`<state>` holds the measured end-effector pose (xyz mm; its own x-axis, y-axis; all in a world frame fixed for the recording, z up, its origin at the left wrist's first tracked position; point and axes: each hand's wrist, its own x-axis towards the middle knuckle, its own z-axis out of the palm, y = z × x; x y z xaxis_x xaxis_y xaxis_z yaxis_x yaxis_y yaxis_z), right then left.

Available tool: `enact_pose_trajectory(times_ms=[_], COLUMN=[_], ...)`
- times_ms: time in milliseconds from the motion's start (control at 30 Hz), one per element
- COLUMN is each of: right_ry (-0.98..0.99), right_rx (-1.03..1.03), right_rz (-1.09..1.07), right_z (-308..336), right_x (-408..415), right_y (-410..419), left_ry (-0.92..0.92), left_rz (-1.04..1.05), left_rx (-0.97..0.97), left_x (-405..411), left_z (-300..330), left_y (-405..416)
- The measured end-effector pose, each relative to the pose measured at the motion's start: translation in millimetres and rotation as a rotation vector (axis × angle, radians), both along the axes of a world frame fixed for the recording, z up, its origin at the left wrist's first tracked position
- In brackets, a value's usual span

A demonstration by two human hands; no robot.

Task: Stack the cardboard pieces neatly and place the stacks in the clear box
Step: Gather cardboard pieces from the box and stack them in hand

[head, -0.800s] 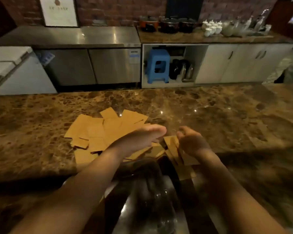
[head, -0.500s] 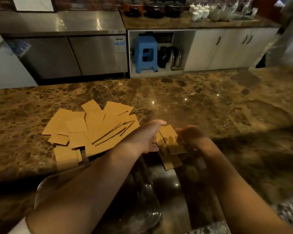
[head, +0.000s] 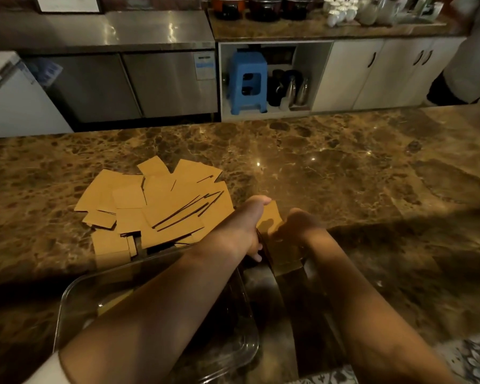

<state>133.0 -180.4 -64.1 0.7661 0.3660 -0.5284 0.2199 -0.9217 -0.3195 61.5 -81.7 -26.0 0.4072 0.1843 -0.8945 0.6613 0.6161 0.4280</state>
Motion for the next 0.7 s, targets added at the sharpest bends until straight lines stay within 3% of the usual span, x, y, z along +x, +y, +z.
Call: enact_pose_trajectory(times_ms=[200,433,600,700], right_ry=[0.094,0.074,0.080,0.034], right_rx=[0.083,0.166,0.354,0.544], right_rz=[0.028,0.004,-0.076,-0.170], right_z=[-3.2,-4.7,9.7,34.2], right_x=[-8.3,-13.2,-13.2,-11.4], right_y=[6.4,5.8,9.7,14.5], left_ry=[-0.003,-0.091,-0.158,-0.220], left_rz=[-0.006,0.041,0.102,0.140], left_rx=[0.013,-0.016,-0.033,0.080], left_x=[-0.2,-11.7,-18.5,-26.5], left_z=[-0.8,-1.2,8.9,24.2], left_y=[-1.6,8.1,11.6,27.1])
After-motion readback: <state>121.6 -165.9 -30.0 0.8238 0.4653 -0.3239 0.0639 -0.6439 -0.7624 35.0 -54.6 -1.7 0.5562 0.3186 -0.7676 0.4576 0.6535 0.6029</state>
